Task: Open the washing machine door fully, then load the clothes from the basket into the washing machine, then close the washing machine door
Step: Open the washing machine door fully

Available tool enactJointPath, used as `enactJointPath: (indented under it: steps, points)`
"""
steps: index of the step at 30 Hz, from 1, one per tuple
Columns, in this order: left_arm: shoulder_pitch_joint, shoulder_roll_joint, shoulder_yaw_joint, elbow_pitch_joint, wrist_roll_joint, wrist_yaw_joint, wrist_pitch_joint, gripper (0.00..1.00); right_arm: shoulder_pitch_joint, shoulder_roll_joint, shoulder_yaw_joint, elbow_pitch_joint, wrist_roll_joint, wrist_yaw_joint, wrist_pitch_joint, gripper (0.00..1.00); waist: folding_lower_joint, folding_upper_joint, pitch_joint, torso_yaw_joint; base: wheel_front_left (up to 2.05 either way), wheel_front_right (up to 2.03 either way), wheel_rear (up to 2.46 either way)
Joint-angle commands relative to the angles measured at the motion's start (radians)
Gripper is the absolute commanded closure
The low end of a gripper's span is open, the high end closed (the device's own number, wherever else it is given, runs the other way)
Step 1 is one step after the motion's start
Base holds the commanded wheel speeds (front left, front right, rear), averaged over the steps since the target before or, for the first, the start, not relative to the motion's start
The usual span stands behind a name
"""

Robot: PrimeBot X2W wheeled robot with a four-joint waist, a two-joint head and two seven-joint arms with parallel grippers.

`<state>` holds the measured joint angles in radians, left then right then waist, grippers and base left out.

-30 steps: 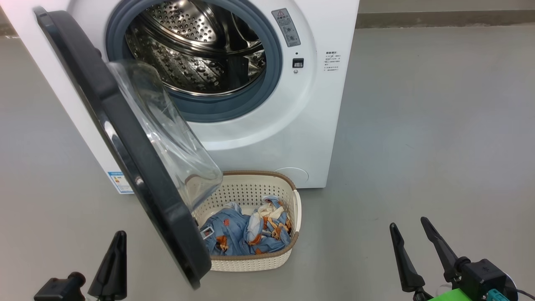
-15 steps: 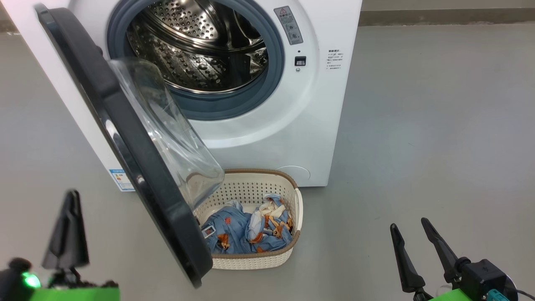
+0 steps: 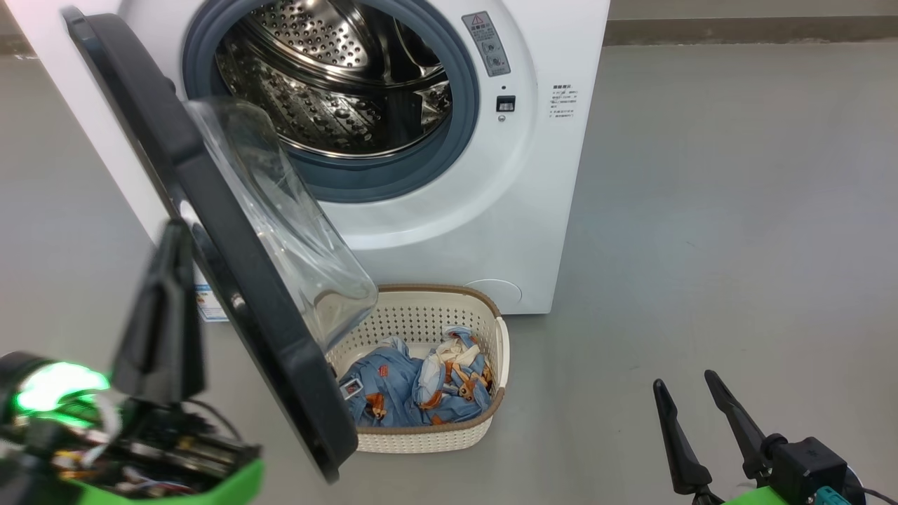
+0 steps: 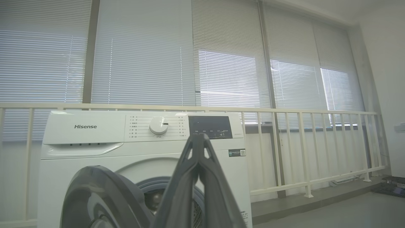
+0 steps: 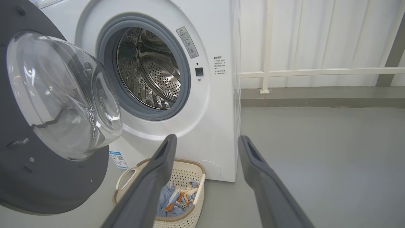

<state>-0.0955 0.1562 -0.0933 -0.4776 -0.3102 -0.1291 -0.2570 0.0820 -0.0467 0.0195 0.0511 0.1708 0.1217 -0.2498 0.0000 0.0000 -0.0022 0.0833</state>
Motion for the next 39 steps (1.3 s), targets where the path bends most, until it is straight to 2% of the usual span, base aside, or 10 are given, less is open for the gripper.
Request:
enactJointPath:
  steps: [1,5,15,26,37,39]
  points:
    - [-0.050,0.023,0.004,-0.039,0.011,-0.002,-0.005,1.00,-0.026,-0.004,0.026,-0.018,0.011,0.009,-0.012,0.00,0.0000,0.0000,0.000,0.001,0.00,0.00,0.00]
    - [-0.062,0.020,-0.096,-0.057,-0.002,-0.002,-0.005,1.00,-0.026,-0.004,0.034,-0.008,0.029,0.009,-0.012,0.00,0.0000,0.0000,0.000,0.001,0.00,0.00,0.00]
    - [-0.055,0.012,-0.346,0.011,-0.035,-0.002,-0.005,1.00,-0.022,-0.004,0.038,0.024,0.046,0.009,-0.012,0.00,0.0000,0.0000,0.001,0.004,0.00,0.00,0.00]
    - [-0.035,0.015,-0.503,0.191,-0.069,-0.002,-0.005,1.00,-0.026,-0.004,0.042,0.024,0.045,0.009,-0.012,0.00,0.0000,0.0000,0.004,0.005,0.00,0.00,0.00]
    - [0.013,0.007,-0.501,0.373,-0.080,-0.002,-0.005,1.00,-0.026,-0.004,0.043,0.024,0.041,0.009,-0.012,0.00,0.0000,0.0000,0.005,0.005,0.00,0.00,0.00]
    - [0.023,0.007,-0.476,0.399,-0.078,-0.002,-0.005,1.00,-0.027,-0.004,0.049,0.025,0.042,0.009,-0.012,0.00,0.0000,0.0000,0.005,0.002,0.00,0.00,0.00]
